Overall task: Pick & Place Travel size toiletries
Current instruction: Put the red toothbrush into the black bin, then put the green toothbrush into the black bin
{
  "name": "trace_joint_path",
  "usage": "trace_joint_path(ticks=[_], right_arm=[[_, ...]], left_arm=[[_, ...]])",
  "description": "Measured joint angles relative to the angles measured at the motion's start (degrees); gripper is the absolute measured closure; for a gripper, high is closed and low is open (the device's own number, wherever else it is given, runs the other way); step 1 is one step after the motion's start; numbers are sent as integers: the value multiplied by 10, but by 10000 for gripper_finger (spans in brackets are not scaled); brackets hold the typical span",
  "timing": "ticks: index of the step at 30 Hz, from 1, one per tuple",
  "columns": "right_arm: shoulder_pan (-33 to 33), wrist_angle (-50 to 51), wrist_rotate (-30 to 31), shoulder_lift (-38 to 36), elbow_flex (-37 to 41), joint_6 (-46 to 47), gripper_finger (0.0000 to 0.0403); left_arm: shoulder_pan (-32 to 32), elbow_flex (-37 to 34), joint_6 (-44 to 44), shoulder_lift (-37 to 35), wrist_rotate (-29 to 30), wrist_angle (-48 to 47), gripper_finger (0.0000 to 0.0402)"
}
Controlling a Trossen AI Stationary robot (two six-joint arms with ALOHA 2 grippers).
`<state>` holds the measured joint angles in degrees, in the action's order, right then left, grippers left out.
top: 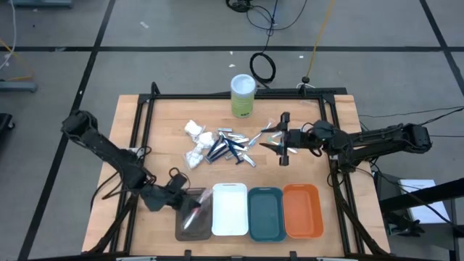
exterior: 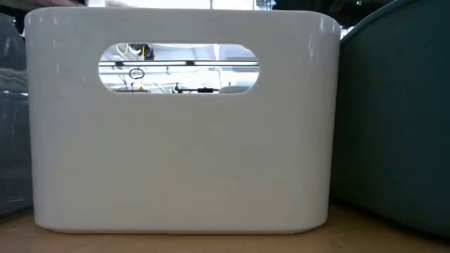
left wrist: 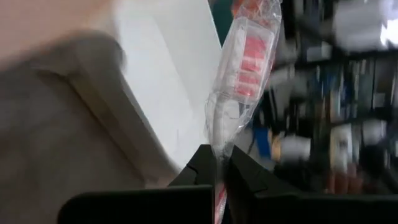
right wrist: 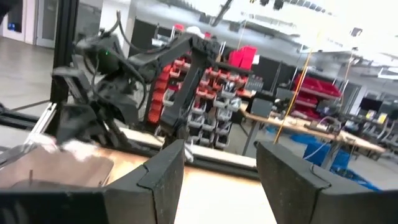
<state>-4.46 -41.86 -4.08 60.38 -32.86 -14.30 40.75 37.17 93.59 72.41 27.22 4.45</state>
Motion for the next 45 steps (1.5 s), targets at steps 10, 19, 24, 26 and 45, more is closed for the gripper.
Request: trace_joint_path(ticks=[10,19,24,26,45], right_arm=[[0,-17,58,-9,0,-34,211],[0,-21,56,-16,0,-44,211],[0,-21,56,-16,0,-44,211],[0,-21,56,-16,0,-44,211],[-3,236,93,-54,-22,26,211]], left_arm=[[59,0,128,42,48,3,397],[70,0,129,45,48,-4,382],[65,0,123,45,48,-28,307],[65,0,133,45,41,-43,269],[5,0,-168,-152,53,-191,108]])
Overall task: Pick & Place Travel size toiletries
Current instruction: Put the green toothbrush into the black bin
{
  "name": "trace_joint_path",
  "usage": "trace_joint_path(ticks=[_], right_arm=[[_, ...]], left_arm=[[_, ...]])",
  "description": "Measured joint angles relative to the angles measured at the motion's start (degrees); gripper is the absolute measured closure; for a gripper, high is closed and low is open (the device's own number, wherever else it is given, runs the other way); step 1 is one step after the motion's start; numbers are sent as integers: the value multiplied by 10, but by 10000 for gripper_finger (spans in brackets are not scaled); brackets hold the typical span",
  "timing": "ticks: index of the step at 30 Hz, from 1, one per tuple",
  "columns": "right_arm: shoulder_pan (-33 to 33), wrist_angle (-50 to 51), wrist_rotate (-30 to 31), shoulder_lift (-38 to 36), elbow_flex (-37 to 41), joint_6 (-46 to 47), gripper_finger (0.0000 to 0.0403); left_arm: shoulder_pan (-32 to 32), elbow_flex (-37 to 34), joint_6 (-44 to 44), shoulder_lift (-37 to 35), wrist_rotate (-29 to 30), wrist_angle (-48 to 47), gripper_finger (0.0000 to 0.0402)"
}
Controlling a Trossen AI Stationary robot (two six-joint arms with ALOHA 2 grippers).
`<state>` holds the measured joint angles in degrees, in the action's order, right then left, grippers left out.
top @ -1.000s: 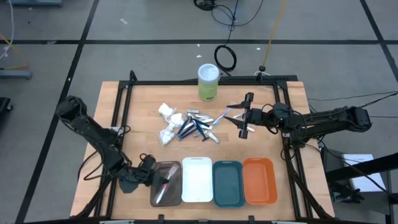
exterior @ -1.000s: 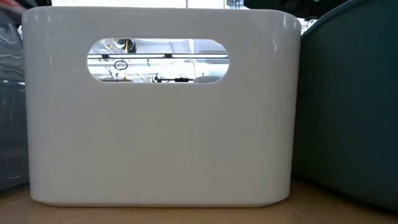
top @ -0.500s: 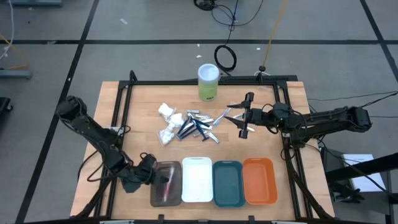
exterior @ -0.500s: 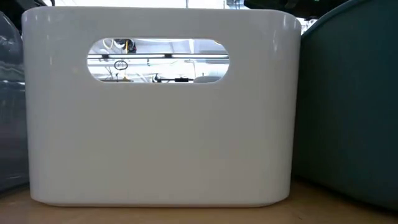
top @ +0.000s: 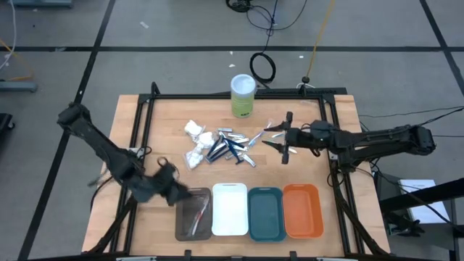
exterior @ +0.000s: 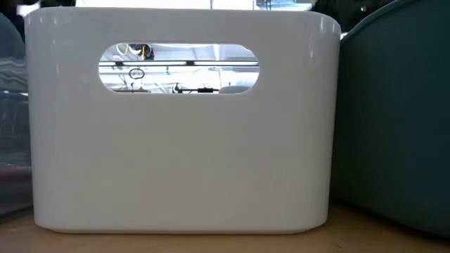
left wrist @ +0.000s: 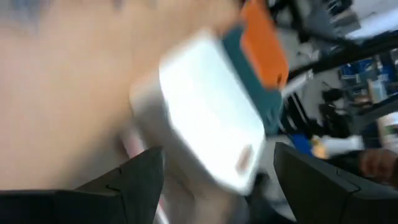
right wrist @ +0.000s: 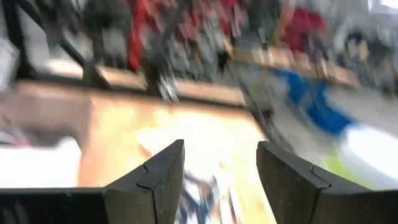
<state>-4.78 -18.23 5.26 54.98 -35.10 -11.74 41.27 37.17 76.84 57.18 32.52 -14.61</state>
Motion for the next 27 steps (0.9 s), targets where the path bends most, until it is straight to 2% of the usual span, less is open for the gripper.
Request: trace_joint_path(ticks=[4,7,8,11,13,16,20,27], right_arm=[[-23,186,74,-11,-32,47,211],[-56,306,82,-9,-40,100,211],[-67,344,81,-8,-40,116,211],[-96,439,81,5,-35,147,211],[-111,467,80,19,-22,155,211],[-133,452,64,45,0,154,211],[-162,396,-24,98,27,163,211],[-165,351,-39,194,35,152,211]], left_arm=[[-4,0,-206,-82,171,-60,108],[-6,0,-295,-117,297,-112,108],[-11,0,-315,-125,316,-130,108],[-33,0,-322,-141,330,-184,108],[-50,0,-313,-144,331,-216,108],[-73,0,-317,-141,317,-249,108],[-106,0,-346,-139,306,-258,108],[-161,0,-376,-134,242,-256,108]])
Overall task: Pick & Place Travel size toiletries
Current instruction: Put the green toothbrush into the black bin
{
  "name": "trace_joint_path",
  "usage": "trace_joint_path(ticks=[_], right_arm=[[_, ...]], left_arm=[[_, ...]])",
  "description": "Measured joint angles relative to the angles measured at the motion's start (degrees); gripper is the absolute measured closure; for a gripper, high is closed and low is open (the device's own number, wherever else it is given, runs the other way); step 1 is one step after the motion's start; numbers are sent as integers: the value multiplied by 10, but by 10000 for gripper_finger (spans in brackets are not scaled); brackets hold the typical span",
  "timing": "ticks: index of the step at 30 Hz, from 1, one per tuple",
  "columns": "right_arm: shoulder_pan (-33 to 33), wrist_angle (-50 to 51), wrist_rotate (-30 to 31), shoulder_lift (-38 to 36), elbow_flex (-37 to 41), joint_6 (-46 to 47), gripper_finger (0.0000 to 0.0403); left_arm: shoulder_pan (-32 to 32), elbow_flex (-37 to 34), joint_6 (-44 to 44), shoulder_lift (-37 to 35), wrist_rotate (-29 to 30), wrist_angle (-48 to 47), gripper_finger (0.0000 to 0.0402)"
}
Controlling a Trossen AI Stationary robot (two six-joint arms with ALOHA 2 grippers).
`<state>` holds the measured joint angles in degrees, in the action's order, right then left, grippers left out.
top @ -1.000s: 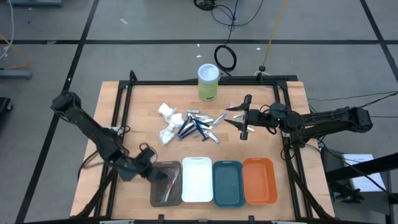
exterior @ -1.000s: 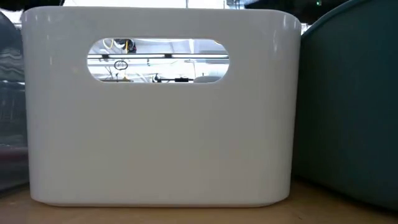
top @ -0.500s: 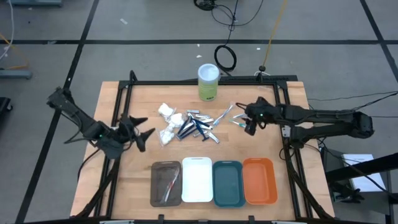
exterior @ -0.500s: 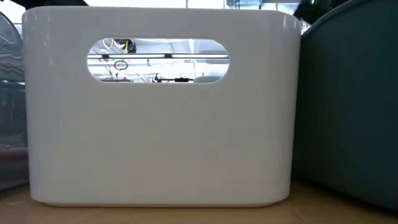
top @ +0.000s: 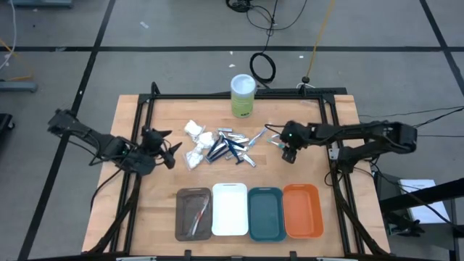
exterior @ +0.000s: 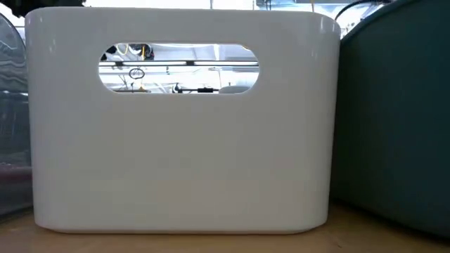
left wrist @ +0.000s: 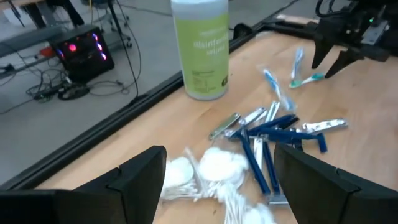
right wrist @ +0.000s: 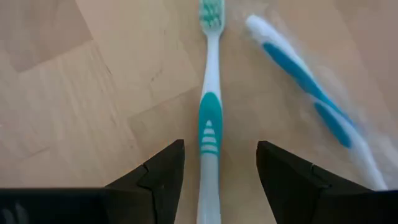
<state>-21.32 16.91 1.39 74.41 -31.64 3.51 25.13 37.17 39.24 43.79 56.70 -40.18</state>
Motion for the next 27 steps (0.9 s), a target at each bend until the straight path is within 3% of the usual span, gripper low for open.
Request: trace_joint_path(ticks=[4,7,10,16,19,27], right_arm=[[0,-11,-1,30,-1,-16,217],[0,-13,-2,39,-2,-25,240],[0,-14,-5,38,-2,-27,278],[1,-12,-12,34,0,-29,378],[1,-16,-8,34,0,-33,383],[8,-86,10,-29,2,-42,395]], left_arm=[[-16,-4,-8,7,-9,10,108],[-24,-30,-35,8,-29,69,108],[-35,-74,-98,8,-77,210,108],[-68,-151,-244,8,-238,521,108],[-83,-173,-274,18,-311,623,108],[-116,-175,-326,98,-338,736,108]])
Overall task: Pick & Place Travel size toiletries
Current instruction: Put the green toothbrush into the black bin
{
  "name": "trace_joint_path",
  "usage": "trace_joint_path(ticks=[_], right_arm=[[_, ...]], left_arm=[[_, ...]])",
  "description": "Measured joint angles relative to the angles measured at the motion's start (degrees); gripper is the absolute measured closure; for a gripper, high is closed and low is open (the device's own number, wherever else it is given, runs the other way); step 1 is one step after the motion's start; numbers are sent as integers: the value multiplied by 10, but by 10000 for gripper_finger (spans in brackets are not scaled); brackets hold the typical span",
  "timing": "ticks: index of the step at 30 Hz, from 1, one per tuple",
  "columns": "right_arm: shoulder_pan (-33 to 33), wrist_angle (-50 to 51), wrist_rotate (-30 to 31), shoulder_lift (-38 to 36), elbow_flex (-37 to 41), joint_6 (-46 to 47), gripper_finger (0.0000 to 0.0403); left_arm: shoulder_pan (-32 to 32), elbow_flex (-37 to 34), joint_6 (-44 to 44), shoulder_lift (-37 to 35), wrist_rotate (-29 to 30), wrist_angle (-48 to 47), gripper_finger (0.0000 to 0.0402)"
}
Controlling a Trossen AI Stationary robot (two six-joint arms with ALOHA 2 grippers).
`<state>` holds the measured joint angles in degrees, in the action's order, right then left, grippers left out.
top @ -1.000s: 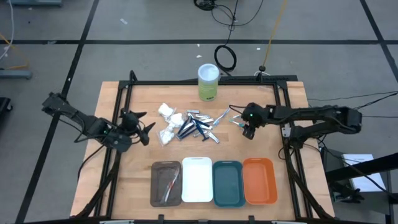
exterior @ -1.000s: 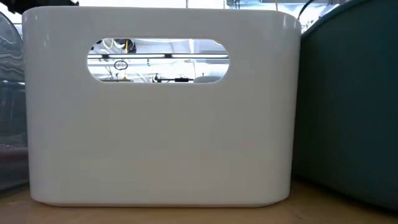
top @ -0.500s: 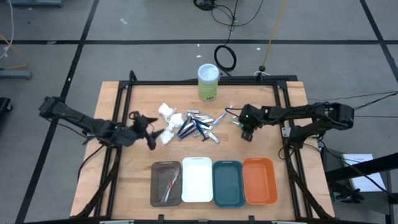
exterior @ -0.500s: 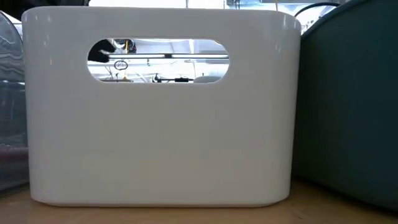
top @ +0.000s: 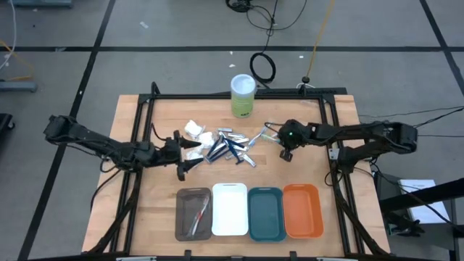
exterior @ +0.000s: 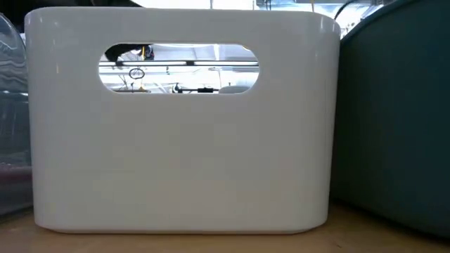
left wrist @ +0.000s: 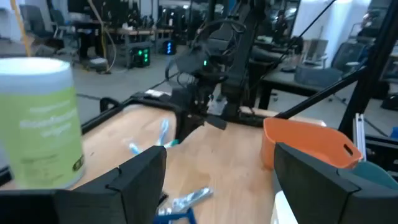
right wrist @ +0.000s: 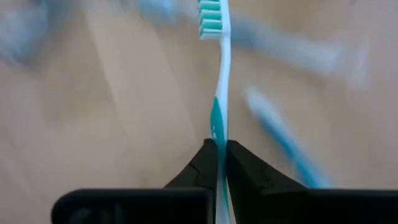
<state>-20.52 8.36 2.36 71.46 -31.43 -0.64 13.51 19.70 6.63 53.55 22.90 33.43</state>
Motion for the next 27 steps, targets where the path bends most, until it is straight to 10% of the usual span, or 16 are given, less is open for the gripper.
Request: trace_joint_path(ticks=[11,27], right_arm=[[48,-270,-106,-154,9,-7,395],[145,-591,-161,-66,75,-16,397]], left_arm=[[-101,10,-37,163,-47,222,108],[-129,288,-42,421,-216,212,108]])
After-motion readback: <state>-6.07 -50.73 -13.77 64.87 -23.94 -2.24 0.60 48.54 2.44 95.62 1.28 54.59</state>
